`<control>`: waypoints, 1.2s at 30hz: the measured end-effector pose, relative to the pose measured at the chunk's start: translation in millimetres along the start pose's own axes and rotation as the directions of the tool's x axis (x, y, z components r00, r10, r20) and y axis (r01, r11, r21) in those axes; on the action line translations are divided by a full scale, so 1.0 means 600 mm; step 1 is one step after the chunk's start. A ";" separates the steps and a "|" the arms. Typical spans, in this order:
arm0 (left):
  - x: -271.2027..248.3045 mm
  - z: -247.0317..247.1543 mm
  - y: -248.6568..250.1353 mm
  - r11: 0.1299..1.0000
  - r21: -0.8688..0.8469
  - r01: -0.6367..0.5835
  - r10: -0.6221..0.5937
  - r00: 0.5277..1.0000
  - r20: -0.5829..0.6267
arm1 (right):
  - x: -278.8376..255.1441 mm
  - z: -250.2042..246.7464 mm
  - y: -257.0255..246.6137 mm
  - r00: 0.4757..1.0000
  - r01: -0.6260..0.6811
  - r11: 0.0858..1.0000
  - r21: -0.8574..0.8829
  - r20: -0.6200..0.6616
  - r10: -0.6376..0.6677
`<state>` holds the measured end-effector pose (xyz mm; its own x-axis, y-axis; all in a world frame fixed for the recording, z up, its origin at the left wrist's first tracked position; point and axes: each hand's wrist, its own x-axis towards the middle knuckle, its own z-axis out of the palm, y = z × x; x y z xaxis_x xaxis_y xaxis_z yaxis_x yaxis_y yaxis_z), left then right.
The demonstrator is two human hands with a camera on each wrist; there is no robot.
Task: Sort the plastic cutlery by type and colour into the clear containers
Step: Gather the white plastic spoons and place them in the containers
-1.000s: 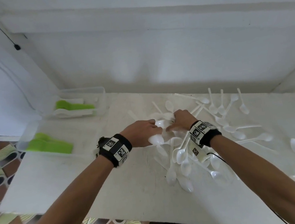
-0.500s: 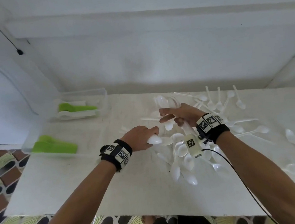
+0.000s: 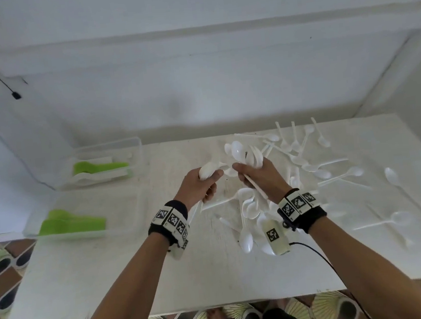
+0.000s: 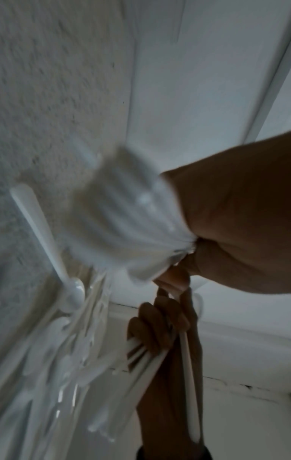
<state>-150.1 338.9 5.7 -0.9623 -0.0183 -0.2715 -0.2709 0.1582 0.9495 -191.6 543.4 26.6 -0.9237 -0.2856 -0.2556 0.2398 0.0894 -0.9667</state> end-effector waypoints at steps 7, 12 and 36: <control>0.005 0.046 0.036 0.990 -0.124 0.070 -0.059 0.994 0.087 | 0.007 -0.018 -0.002 0.992 -0.119 0.962 0.246 0.070 0.105; 0.006 0.084 0.060 0.992 -0.100 0.077 -0.065 0.991 0.116 | 0.016 -0.033 -0.016 0.978 -0.207 0.909 0.361 0.053 0.202; 0.002 0.043 0.072 0.818 -0.568 0.094 -0.209 0.968 -0.142 | 0.075 0.036 -0.036 0.998 -0.059 0.973 0.222 0.031 0.053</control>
<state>-162.1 371.3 42.5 -0.8782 -0.1905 -0.4388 -0.3261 -0.4328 0.8404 -231.9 508.2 35.6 -0.8998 -0.3100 -0.3070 0.3541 -0.1076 -0.9290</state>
